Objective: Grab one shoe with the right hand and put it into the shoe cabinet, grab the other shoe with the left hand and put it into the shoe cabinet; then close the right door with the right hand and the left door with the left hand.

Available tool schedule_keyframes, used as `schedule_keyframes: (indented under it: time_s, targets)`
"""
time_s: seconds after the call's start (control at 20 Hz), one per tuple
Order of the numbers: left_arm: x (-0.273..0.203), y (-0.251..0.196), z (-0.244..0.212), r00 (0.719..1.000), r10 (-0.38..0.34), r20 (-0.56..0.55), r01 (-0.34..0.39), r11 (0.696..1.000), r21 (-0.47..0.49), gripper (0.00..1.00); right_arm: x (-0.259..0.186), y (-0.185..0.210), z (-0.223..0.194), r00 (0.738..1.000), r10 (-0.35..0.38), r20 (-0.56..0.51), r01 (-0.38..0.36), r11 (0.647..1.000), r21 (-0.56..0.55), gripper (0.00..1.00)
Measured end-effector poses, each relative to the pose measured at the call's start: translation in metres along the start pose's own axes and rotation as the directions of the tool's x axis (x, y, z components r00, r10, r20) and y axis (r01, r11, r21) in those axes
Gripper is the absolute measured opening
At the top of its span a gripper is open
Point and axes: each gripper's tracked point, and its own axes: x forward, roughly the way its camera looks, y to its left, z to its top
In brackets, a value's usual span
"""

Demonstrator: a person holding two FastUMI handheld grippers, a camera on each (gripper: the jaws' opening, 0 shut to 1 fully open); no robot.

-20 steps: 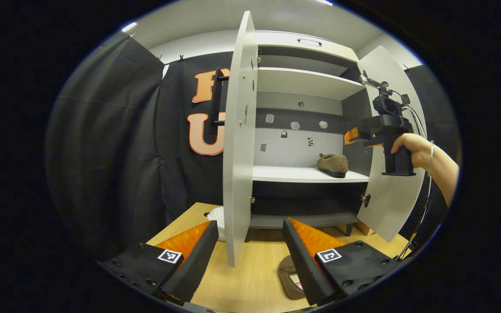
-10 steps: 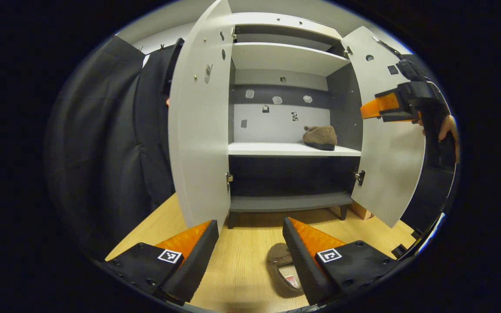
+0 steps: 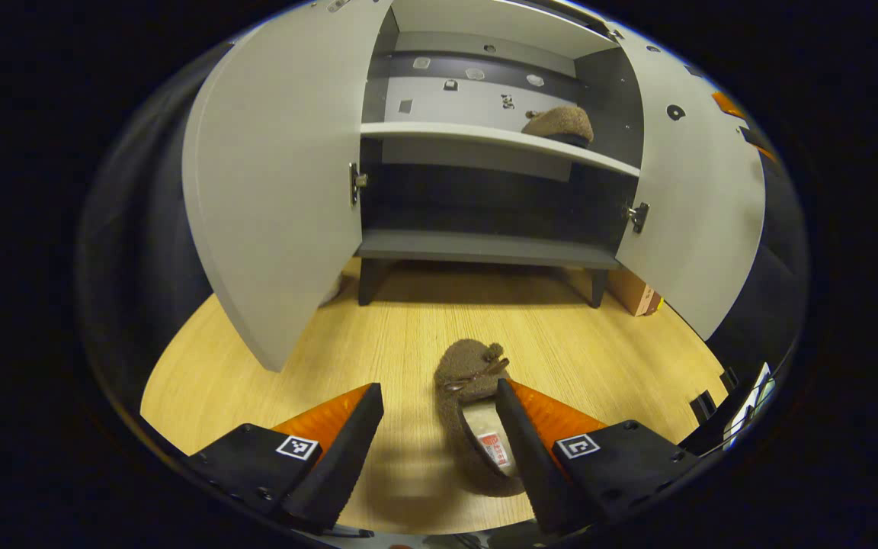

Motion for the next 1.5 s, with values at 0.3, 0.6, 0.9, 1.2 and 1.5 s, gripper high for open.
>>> schedule_keyframes:
  time_s: [0.3, 0.6, 0.9, 1.2, 1.5]
  targets:
    - [0.025, -0.001, -0.048, 0.984, 0.001, -0.181, -0.008, 0.999, -0.036, 0.98, -0.026, -0.04, -0.011, 0.997, -0.073, -0.02, 0.074, 0.997, 0.024, 0.92]
    - [0.044, -0.014, -0.066, 0.969, -0.04, -0.246, 0.013, 0.994, -0.109, 0.85, -0.04, -0.077, -0.018, 0.991, -0.133, -0.033, 0.134, 0.99, 0.042, 0.92]
    - [0.038, -0.011, -0.058, 0.944, -0.021, -0.329, -0.005, 0.997, -0.077, 0.1, -0.042, -0.105, -0.022, 0.987, -0.157, -0.044, 0.158, 0.986, 0.046, 0.93]
    - [-0.002, -0.007, 0.005, 0.952, -0.067, -0.297, 0.019, 0.987, -0.161, 0.1, -0.037, -0.125, -0.025, 0.99, -0.125, -0.058, 0.128, 0.991, 0.048, 0.93]
    - [-0.058, -0.028, 0.099, 0.981, -0.079, -0.179, 0.053, 0.987, -0.151, 0.1, -0.017, -0.141, -0.033, 0.996, -0.057, -0.074, 0.063, 0.995, 0.077, 0.93]
